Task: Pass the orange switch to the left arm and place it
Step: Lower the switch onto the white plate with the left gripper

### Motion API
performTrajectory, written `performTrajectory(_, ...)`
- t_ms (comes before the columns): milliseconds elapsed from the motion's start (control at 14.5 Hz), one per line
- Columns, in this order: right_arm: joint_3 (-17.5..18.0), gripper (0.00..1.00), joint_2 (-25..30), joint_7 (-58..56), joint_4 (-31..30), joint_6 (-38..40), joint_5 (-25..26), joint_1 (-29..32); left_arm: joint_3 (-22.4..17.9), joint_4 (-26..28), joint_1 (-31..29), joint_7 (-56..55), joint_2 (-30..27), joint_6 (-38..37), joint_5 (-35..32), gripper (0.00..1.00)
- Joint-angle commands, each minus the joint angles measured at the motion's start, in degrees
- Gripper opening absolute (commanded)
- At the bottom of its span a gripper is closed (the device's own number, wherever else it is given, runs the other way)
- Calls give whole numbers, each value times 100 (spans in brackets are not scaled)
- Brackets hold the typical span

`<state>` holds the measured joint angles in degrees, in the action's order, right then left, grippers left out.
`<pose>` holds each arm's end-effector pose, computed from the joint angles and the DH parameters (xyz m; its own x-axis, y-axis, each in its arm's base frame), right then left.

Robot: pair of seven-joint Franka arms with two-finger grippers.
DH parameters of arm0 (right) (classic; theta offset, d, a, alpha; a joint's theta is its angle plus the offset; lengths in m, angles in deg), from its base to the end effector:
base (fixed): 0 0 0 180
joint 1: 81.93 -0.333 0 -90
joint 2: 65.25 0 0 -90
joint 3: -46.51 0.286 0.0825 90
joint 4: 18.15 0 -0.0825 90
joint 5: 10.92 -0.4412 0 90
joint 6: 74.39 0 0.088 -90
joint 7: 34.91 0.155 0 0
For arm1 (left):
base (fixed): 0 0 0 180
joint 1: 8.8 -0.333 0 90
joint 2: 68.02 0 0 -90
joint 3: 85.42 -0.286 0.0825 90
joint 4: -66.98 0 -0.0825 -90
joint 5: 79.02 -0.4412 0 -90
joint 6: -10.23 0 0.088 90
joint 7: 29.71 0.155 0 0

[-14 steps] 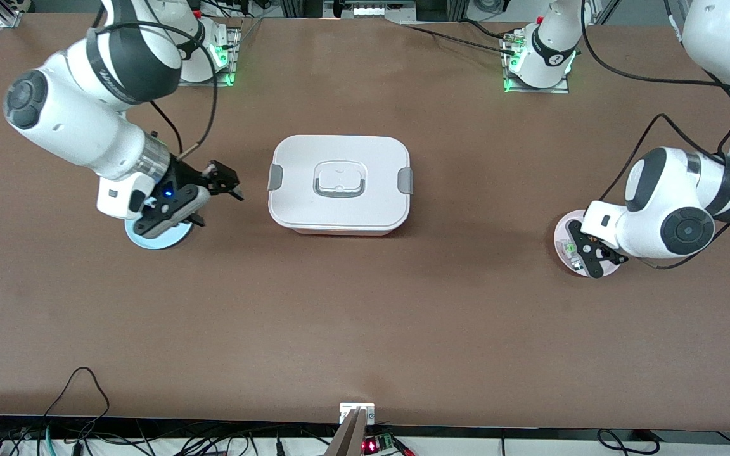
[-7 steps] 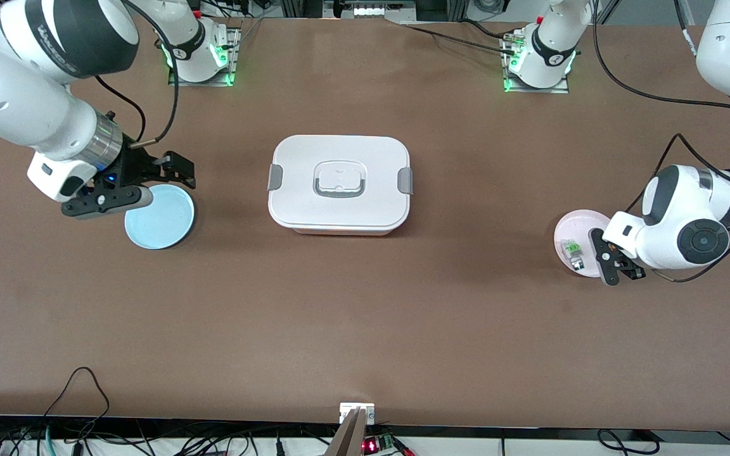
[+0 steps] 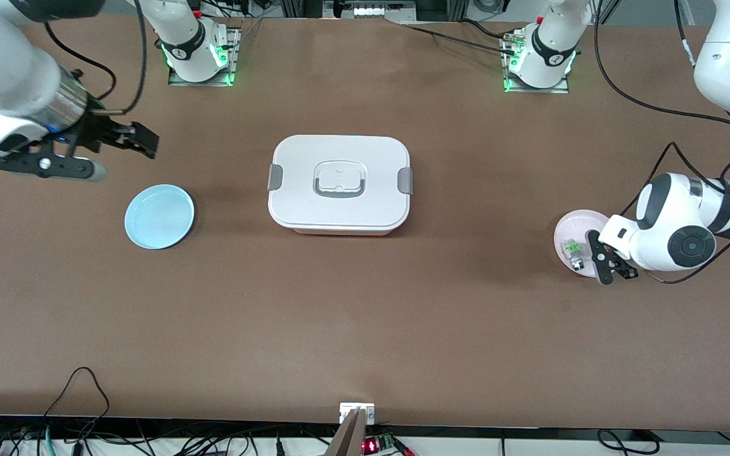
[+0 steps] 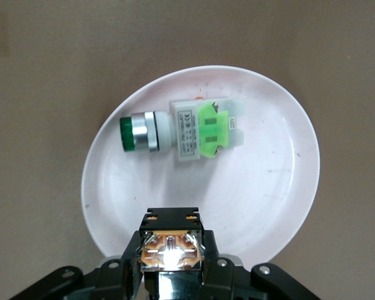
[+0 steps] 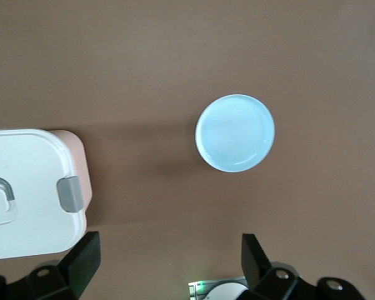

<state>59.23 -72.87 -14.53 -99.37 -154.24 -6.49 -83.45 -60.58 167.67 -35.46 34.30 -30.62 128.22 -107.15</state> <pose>0.6070 0.1334 0.5321 0.9847 -0.1196 -0.1266 -0.1076 -0.9893 0.0983 0.6424 0.0564 0.0944 0.2079 -0.9566 -0.2041 -0.9472 -0.2489 0.2022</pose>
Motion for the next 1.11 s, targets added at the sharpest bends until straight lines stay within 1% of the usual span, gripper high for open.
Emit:
performTrajectory(0,-541,100,-161,-59,265,146,76,125,73,311,-173,76,4,355,-149,0)
performTrajectory(69,-561,100,-248,-330,256,93,120,265,73,346,-208,76,22,426,-149,0)
performTrajectory(138,-570,100,-223,-715,134,14,146,388,82,347,-234,76,48,436,-149,2)
performTrajectory(208,-570,100,-162,-998,-128,-117,146,485,82,347,-261,76,74,436,-140,39)
performTrajectory(277,-622,100,-31,-1070,-348,-362,129,530,91,347,-261,85,75,427,-149,92)
performTrajectory(346,-796,100,31,-1106,-481,-582,146,521,108,347,-261,137,75,427,-140,100)
performTrajectory(415,-903,100,32,-1245,-500,-610,146,512,117,347,-261,155,75,427,-132,100)
performTrajectory(484,-921,100,32,-1429,-517,-611,155,512,117,338,-261,155,75,427,-132,100)
performTrajectory(623,-1166,100,58,-1528,-605,-593,138,495,135,321,-261,164,48,401,-123,100)
performTrajectory(761,-1264,100,259,-1677,-946,-654,120,504,179,250,-252,190,-48,252,-44,100)
performTrajectory(830,-1316,100,374,-1686,-1105,-716,103,512,309,198,-261,182,-135,60,9,100)
performTrajectory(899,-1325,100,549,-1686,-1306,-786,103,504,459,23,-261,138,-215,-255,113,100)
performTrajectory(1038,-1317,100,953,-1686,-1859,-1075,94,504,513,-468,-191,-54,-242,-1029,394,100)
